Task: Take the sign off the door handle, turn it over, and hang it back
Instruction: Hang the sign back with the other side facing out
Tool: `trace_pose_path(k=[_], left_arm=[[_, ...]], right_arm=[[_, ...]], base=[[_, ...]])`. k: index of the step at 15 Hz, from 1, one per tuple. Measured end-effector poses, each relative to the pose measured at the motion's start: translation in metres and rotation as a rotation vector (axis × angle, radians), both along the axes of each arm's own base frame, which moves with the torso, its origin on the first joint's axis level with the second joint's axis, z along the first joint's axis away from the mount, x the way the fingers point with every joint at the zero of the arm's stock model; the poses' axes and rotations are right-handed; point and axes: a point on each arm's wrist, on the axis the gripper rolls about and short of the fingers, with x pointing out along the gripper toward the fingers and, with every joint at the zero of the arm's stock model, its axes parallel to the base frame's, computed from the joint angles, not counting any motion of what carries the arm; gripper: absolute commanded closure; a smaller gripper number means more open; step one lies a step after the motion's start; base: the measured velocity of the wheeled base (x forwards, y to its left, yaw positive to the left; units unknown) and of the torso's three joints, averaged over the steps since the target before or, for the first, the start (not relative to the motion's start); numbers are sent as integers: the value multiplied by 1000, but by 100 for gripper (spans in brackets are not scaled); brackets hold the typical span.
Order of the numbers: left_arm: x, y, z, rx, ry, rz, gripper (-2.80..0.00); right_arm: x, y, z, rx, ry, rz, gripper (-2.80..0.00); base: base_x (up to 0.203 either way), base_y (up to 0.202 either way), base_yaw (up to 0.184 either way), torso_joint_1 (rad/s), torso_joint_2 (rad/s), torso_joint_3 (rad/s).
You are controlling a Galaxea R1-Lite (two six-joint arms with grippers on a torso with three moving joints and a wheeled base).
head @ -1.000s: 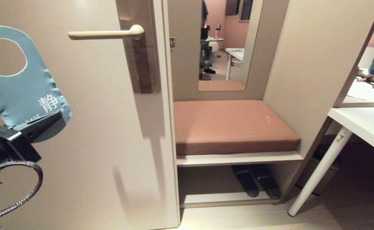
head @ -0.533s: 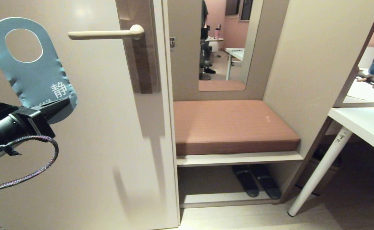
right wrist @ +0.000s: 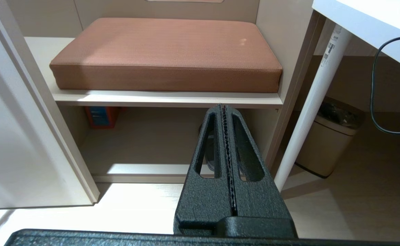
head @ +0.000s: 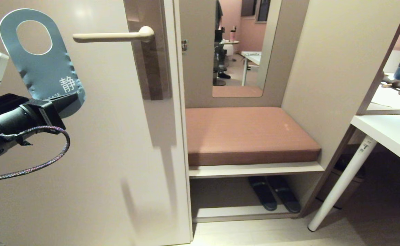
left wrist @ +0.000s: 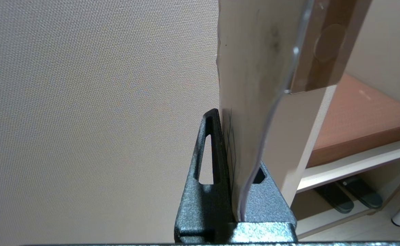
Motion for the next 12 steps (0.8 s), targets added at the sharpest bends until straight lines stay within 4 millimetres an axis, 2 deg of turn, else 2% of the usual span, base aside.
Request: trace_pose_path(k=[12], left_arm=[[35,1,9,24,1,14,0]], right_arm=[[0,0,0,0,1,-1,0]], base=[[0,0,0,0,0,0]])
